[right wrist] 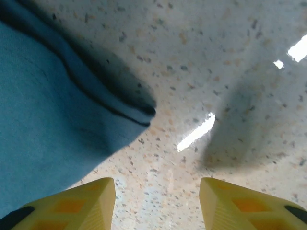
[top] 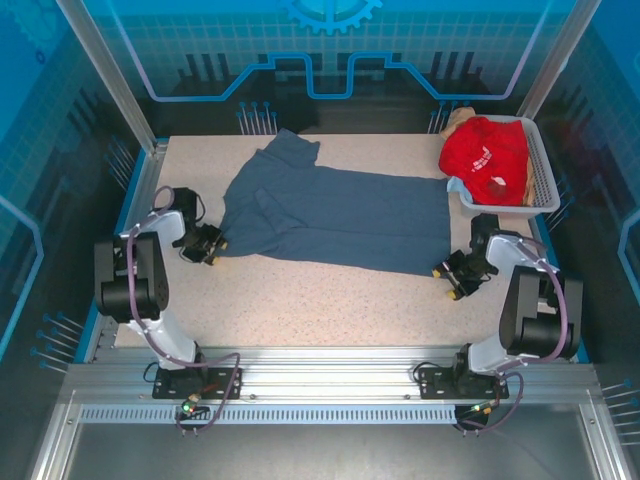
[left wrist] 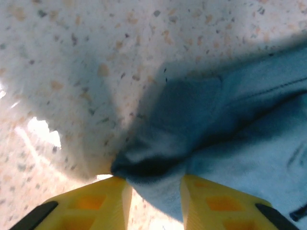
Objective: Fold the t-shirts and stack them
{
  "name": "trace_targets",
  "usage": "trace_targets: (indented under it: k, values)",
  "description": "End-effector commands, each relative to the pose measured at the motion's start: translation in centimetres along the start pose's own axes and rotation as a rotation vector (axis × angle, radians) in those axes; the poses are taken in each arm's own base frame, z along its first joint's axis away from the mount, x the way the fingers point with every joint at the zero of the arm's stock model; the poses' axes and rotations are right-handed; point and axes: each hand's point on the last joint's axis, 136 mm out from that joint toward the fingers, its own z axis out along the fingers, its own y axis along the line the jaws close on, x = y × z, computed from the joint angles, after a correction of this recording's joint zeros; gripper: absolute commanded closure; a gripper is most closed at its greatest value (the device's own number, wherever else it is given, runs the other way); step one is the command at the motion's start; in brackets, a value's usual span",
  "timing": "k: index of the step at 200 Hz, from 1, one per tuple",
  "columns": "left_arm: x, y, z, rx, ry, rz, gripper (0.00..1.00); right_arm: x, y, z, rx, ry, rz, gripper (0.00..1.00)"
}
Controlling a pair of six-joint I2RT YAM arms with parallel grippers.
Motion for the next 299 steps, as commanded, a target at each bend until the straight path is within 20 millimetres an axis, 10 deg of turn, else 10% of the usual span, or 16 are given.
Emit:
trace_targets:
  k: [1, 92, 168, 234, 266, 299]
  values:
    - [-1.2, -1.1, 0.0, 0.015, -0.027, 0.023, 0.76, -1.2, 1.1, 0.1, -0.006, -0.021, 0.005, 0.52]
    - [-2.9, -1.0, -2.6, -0.067, -0.109, 0.102, 0.95, -3.7, 1.3, 0.9, 0.194, -0.054, -0.039, 1.0]
    - [-1.0, 1.4, -4.5, -0.131, -0.092, 0.118, 0.95, -2.7, -0.5, -1.1, 0.282, -0.095, -0.084, 1.0]
    - [5.9, 7.2, -5.4, -0.201, -0.014, 0.018, 0.95, -2.1, -2.9, -2.7, 0.358, -0.102, -0.128, 1.0]
    - [7.7, 8.7, -4.5, -0.208, 0.005, -0.01, 0.87, -2.0, -2.7, -2.1, 0.347, -0.081, -0.146, 1.0]
    - [5.0, 8.0, -4.2, -0.262, -0.074, 0.089, 0.63, -1.8, -2.3, -2.0, 0.336, -0.075, -0.165, 0.89]
